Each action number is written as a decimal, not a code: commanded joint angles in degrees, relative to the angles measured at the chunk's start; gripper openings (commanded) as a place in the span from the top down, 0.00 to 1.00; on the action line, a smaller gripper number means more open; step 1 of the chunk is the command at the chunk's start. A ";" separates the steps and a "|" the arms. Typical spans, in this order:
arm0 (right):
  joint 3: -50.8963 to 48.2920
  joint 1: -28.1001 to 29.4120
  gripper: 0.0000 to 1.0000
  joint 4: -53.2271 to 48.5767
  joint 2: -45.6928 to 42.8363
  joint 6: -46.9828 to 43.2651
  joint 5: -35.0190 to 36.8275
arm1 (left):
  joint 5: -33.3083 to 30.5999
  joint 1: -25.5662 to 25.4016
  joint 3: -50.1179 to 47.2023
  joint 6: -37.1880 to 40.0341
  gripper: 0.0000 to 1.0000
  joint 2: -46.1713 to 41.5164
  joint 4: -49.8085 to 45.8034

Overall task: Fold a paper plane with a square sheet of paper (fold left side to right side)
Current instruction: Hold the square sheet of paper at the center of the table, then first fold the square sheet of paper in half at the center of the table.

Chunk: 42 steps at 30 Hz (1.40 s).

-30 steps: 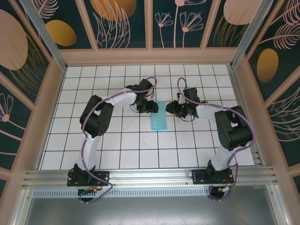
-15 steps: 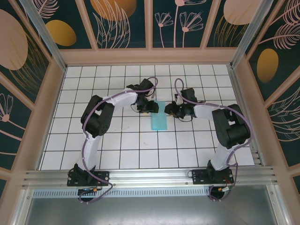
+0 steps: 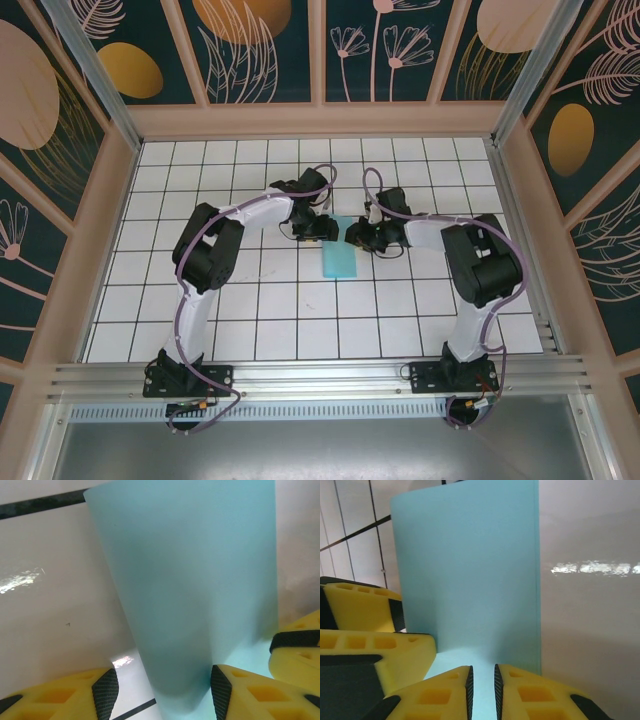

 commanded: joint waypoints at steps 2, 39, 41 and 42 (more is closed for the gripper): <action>1.85 0.68 0.78 -3.48 1.89 -1.26 1.63 | -1.43 -1.78 -1.16 1.81 0.43 5.61 6.78; 2.65 0.86 0.78 -8.56 4.58 -3.91 5.84 | 15.40 1.73 -13.07 -2.53 0.57 -3.93 21.78; 2.65 0.86 0.78 -8.65 4.57 -4.00 5.87 | 14.36 1.76 -13.33 -2.18 0.58 -3.48 21.24; 2.65 0.86 0.78 -8.73 4.55 -4.00 5.95 | 13.77 1.76 -13.51 -2.08 0.58 -3.43 21.11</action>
